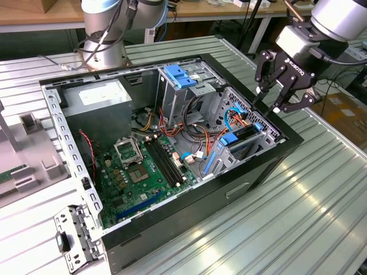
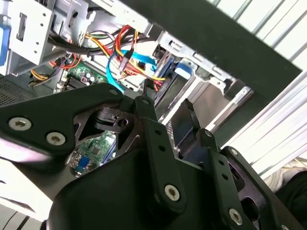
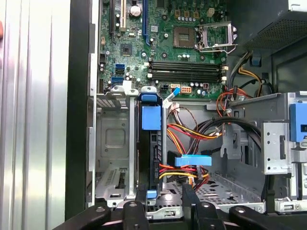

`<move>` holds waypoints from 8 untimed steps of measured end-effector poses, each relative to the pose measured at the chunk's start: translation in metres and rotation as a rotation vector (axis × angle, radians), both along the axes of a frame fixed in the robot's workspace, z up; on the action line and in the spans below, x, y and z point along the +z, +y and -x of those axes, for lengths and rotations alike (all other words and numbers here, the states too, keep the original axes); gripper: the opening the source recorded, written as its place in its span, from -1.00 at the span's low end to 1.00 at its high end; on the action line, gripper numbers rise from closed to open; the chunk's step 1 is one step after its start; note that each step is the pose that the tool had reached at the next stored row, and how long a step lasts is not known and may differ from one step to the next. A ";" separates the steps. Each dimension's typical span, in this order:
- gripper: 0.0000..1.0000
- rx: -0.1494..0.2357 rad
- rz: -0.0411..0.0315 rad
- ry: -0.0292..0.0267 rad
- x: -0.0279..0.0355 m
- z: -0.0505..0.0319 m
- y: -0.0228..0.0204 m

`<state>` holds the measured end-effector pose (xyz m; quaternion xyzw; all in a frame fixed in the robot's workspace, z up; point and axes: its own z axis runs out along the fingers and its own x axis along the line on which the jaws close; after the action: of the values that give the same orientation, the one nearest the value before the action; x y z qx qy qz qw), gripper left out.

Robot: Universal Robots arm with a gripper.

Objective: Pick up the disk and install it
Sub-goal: 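Insert the second disk wire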

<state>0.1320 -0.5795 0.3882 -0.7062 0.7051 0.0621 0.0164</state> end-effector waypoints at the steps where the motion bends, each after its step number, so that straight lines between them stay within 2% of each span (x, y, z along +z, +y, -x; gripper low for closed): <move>1: -0.15 0.000 0.0001 0.0000 0.0000 0.0028 0.0000; 8: -0.15 0.000 0.0001 0.0000 -0.0005 0.0149 0.0000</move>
<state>0.1171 -0.5795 0.3877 -0.7062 0.7051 0.0621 0.0164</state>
